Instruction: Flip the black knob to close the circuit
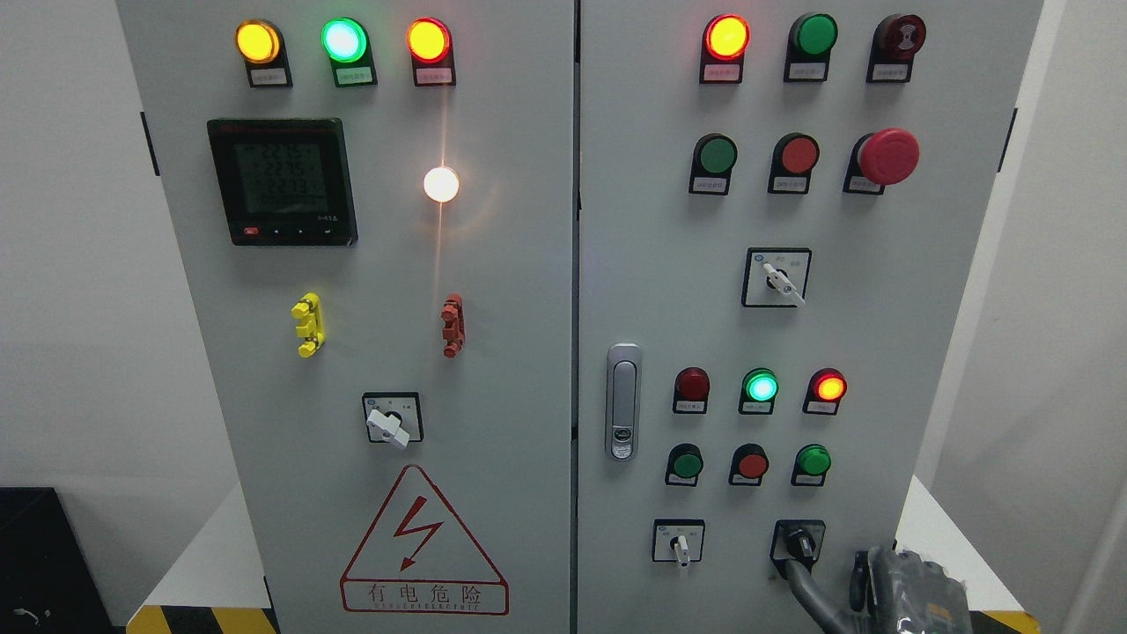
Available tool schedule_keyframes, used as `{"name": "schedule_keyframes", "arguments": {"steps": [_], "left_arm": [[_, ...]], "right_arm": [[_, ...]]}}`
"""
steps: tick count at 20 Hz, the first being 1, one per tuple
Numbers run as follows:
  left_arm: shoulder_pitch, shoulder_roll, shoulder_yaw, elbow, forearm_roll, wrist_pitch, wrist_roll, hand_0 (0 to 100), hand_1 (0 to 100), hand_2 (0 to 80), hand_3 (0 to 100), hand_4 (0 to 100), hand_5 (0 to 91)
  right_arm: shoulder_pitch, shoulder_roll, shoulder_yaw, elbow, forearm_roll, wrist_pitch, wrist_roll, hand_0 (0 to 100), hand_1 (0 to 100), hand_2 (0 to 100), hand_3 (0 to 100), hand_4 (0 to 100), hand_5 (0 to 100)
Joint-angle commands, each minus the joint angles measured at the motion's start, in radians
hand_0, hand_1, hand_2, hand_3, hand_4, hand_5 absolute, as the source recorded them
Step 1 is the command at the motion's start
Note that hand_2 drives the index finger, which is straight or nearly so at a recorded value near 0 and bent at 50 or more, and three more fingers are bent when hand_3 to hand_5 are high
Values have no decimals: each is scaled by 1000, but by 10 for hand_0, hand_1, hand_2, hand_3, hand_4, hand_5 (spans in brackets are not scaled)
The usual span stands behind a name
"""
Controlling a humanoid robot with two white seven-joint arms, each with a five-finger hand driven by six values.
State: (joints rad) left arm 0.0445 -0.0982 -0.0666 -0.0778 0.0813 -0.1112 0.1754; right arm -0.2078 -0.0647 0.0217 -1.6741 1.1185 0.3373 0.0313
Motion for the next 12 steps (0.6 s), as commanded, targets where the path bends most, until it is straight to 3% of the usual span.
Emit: {"name": "schedule_keyframes", "arguments": {"steps": [1,7,12], "left_arm": [[0,0,1,1,0,-1,0,120,556,0,0,0,0],[0,0,-1,0,1,-1,0,120,556,0,0,0,0],[0,0,1,1,0,-1,0,120,556,0,0,0,0]], "right_arm": [[13,9,63,-24,0,-3,2,0,0,872,1000,1000,1000],[70,14,63,-97,0,-4,2,0,0,866,1000,1000,1000],[137,37,57,-191,-17,-4,4,0,0,848,1000,1000,1000]]}}
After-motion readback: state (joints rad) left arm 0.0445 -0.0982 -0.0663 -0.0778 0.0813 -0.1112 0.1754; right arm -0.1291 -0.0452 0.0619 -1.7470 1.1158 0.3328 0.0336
